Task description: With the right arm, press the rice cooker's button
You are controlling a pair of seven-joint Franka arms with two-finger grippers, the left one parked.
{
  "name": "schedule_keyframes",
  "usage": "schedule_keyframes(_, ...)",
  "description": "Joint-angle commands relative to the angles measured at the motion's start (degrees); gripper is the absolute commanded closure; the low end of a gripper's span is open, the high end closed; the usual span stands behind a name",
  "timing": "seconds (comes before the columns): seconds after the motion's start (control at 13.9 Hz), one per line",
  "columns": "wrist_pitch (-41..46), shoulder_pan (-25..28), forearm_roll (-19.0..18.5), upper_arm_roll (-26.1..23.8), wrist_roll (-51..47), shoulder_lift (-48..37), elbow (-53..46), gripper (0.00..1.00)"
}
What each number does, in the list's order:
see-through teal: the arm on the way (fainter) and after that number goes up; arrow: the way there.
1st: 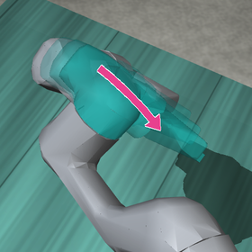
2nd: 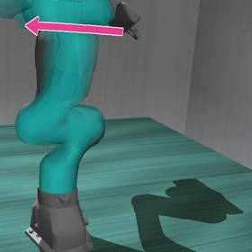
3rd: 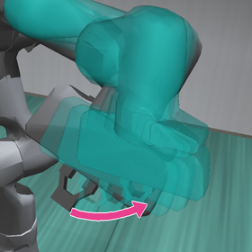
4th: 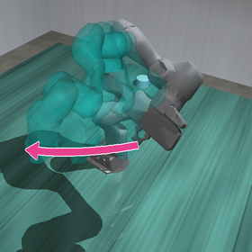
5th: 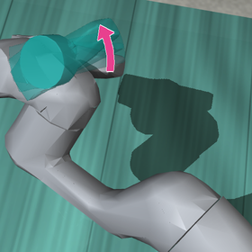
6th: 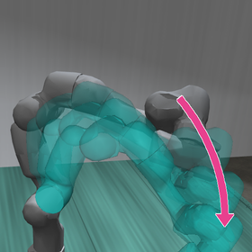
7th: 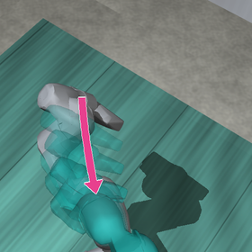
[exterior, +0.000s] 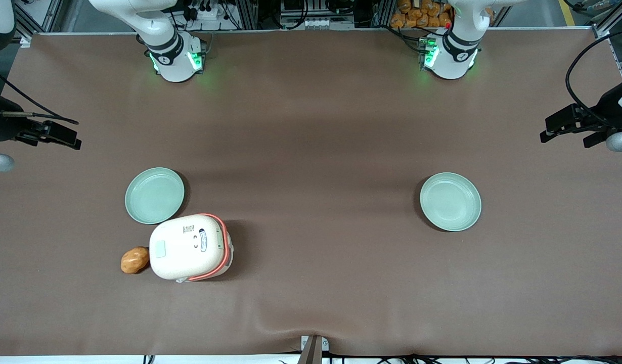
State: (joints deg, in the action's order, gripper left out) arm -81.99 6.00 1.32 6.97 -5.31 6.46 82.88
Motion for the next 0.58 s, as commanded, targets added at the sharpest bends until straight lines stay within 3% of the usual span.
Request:
schedule_keyframes(0.0, 0.87, 0.24, -0.53, 0.15, -1.02, -0.66, -0.44, 0.00)
schedule_keyframes(0.5, 0.86, 0.33, -0.36, -0.12, -0.67, -0.66, -0.97, 0.00)
